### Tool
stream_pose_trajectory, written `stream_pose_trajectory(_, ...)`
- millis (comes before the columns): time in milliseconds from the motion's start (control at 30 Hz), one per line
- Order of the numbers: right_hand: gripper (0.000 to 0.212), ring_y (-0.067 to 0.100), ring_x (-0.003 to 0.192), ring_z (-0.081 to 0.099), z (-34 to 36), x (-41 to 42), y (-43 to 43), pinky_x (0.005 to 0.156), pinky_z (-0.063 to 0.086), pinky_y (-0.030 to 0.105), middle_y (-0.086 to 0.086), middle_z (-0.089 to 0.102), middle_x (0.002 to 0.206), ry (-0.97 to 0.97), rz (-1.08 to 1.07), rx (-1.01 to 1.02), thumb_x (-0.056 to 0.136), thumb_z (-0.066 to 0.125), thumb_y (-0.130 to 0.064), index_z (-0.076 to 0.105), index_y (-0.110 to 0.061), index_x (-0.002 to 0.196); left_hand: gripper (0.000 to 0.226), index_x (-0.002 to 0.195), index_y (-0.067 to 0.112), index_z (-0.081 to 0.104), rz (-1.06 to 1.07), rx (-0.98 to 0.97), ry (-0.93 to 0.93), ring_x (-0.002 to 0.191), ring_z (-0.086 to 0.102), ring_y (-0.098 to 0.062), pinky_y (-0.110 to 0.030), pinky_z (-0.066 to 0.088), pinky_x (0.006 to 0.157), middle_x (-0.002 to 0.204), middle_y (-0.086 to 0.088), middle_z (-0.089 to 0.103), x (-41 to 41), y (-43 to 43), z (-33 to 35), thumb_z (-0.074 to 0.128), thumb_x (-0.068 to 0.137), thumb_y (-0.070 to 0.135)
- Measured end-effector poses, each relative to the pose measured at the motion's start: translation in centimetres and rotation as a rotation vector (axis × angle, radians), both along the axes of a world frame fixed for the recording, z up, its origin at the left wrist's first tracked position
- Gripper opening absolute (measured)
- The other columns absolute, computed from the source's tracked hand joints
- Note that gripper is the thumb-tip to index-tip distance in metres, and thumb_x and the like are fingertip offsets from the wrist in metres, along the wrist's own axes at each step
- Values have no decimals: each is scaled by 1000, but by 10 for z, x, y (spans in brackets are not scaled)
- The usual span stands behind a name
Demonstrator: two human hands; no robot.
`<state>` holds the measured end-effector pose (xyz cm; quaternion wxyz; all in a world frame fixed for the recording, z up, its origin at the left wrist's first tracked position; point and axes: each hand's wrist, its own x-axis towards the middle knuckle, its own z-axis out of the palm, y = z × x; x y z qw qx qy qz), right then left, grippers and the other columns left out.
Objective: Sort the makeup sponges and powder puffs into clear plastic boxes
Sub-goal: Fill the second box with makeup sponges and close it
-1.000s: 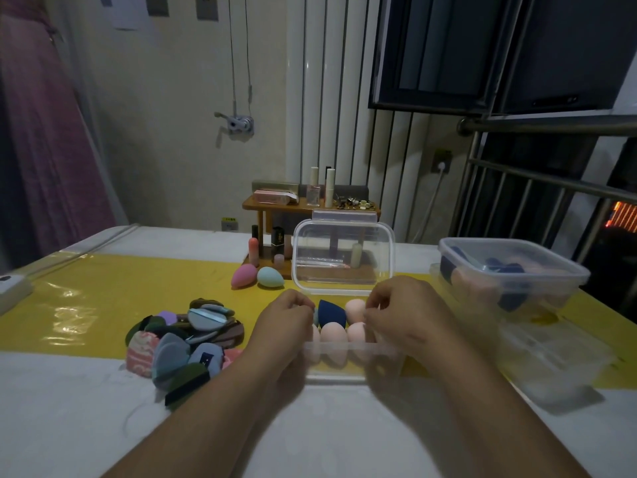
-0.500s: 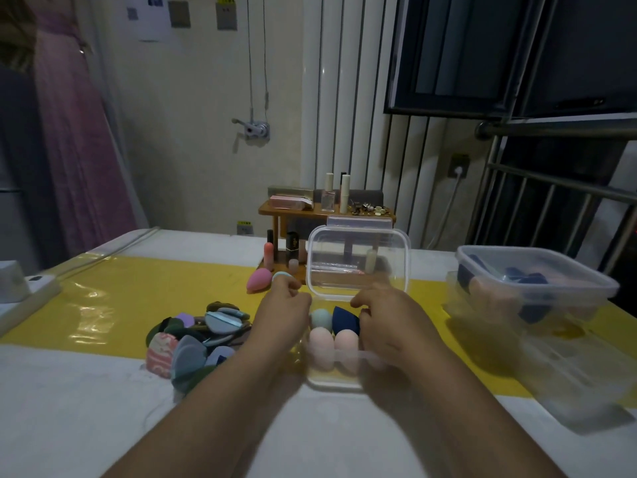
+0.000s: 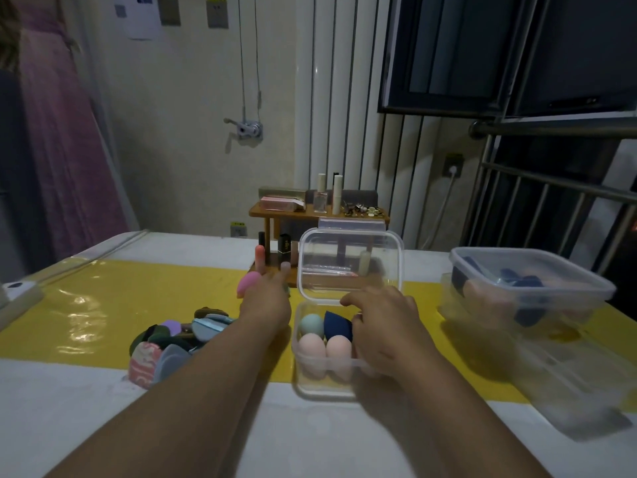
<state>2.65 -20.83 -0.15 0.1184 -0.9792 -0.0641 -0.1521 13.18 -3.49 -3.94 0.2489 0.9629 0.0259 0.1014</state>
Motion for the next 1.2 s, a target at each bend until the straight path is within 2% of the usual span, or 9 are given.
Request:
stream_pose_trajectory(133,49,19,128,39,-3,4,-2,100,30,35,-12,51,141,14,-5,19,91,48,-12,55,-36,133,47,149,24,36,110,-42,-133,98,58,-20,-34,42,76,131,-6,51,4,6,-5,38,102,21)
stream_pose_trajectory(300,51,25,120,45,-14,16,-4,94,36,35,-10,54,136,28,-51,86,86,48,-16,55,-40,130,54,153,23,24,50,-43,-200,114,53,-34,-12,36,57,140,-15,43,-9,3,7,43,102,14)
stream_pose_trajectory(400,52,26,117,46,-18,19,-5,89,36,34,-7,55,134,42,-64,87,84,46,-18,55,-42,129,40,135,18,49,85,32,-188,95,52,-23,-24,45,74,124,-9,46,-25,2,21,59,96,22)
stream_pose_trajectory(533,51,25,119,45,-19,18,-8,89,34,34,-7,55,134,31,-59,85,84,44,-17,56,-40,128,22,114,18,64,87,125,-300,98,53,-26,-35,47,76,114,-6,50,-56,4,36,59,96,30)
stream_pose_trajectory(733,43,21,125,42,-9,9,-6,93,30,34,-7,55,135,16,-13,67,91,43,-17,59,-35,126,21,111,21,63,-11,185,-207,95,55,-20,-31,48,74,130,-6,52,-78,8,25,64,90,20)
stream_pose_trajectory(833,42,17,128,39,-4,4,-4,96,29,34,-9,56,135,8,10,58,92,44,-15,59,-33,127,25,118,23,59,-72,138,3,96,58,-20,-31,44,72,116,-1,62,-78,9,25,59,94,30)
stream_pose_trajectory(967,41,18,126,41,-2,1,-4,98,30,35,-9,57,135,20,12,70,93,44,-15,60,-33,127,19,111,19,61,-97,375,172,92,59,-21,-33,47,73,99,-1,62,-75,6,26,52,95,24)
stream_pose_trajectory(1100,42,19,124,43,-1,1,-4,98,29,34,-9,58,135,28,4,76,93,43,-17,59,-34,128,18,100,19,61,-74,359,120,82,56,-21,-32,42,66,83,2,56,-75,8,26,48,97,30)
stream_pose_trajectory(1200,42,20,125,43,0,0,-4,99,29,35,-9,58,134,34,-3,75,94,43,-16,59,-34,128,29,114,14,61,-12,242,-19,77,56,-21,-33,43,66,85,-1,57,-78,10,34,49,100,36)
